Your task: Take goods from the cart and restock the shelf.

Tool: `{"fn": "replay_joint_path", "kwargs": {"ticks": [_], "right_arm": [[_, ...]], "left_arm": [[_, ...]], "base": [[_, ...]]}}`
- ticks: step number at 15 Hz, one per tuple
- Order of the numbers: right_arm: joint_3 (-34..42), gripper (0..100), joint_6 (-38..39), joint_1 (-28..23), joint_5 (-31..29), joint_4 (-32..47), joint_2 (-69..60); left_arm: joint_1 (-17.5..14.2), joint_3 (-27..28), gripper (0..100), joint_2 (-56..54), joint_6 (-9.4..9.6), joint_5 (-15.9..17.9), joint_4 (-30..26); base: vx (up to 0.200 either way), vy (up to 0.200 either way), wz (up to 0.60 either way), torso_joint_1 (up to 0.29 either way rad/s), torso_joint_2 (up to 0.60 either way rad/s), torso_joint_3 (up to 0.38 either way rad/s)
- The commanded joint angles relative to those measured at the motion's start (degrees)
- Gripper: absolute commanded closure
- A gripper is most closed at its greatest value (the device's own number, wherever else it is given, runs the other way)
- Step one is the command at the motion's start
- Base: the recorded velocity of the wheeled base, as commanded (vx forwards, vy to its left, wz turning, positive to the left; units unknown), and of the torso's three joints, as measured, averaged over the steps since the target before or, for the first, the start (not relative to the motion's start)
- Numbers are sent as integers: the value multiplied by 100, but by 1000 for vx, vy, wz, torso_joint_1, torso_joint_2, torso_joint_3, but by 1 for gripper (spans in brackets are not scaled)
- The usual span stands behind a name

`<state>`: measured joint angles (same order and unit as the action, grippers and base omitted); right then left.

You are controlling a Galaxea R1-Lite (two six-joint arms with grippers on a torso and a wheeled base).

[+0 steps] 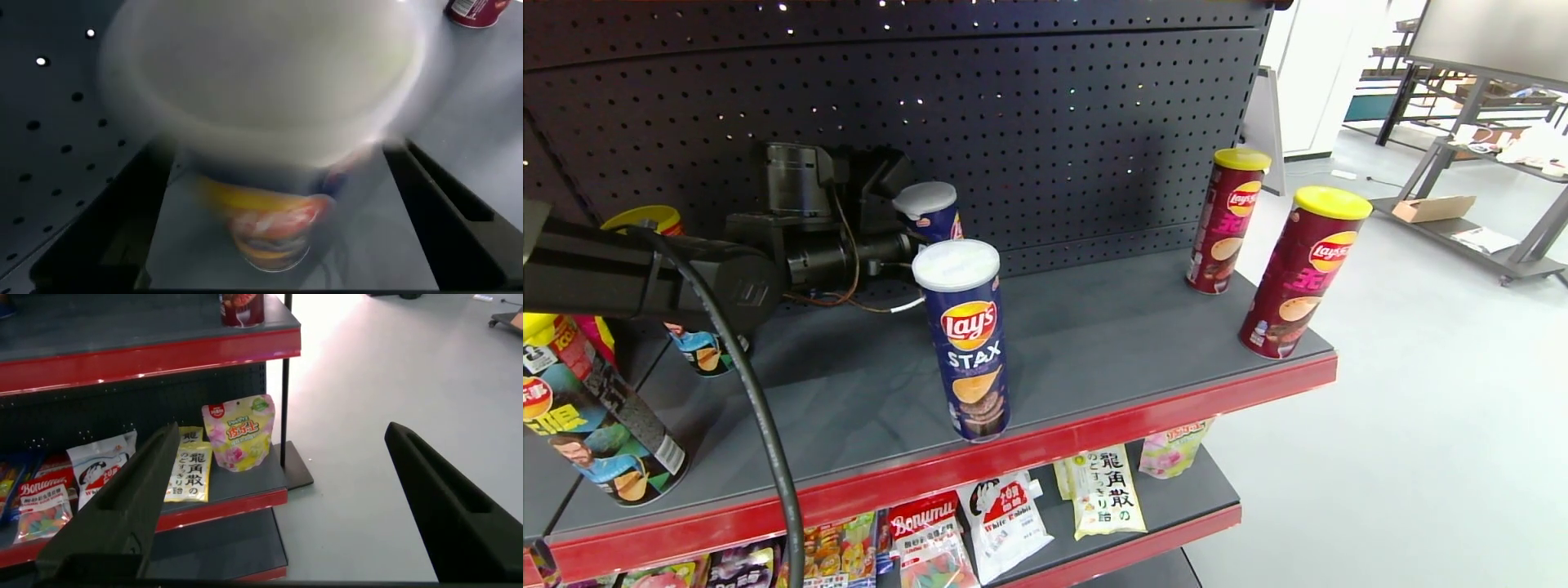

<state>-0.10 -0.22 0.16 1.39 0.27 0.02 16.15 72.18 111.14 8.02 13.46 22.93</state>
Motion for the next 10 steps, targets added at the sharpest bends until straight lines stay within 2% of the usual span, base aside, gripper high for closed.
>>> {"fn": "replay_joint_path", "kwargs": {"ticks": [1, 7, 10], "right_arm": [[1, 0, -4, 2, 2, 0, -2], [1, 0, -4, 2, 2, 0, -2], [1, 0, -4, 2, 2, 0, -2]], "left_arm": [[2, -99, 0, -207, -2, -1, 1], [-332, -1435, 0, -1183, 42, -10, 10], [-367, -2033, 0, -1745, 50, -36, 1]], "base": [[0, 0, 0, 0, 0, 0], [0, 0, 0, 0, 0, 0], [0, 0, 0, 0, 0, 0]]}}
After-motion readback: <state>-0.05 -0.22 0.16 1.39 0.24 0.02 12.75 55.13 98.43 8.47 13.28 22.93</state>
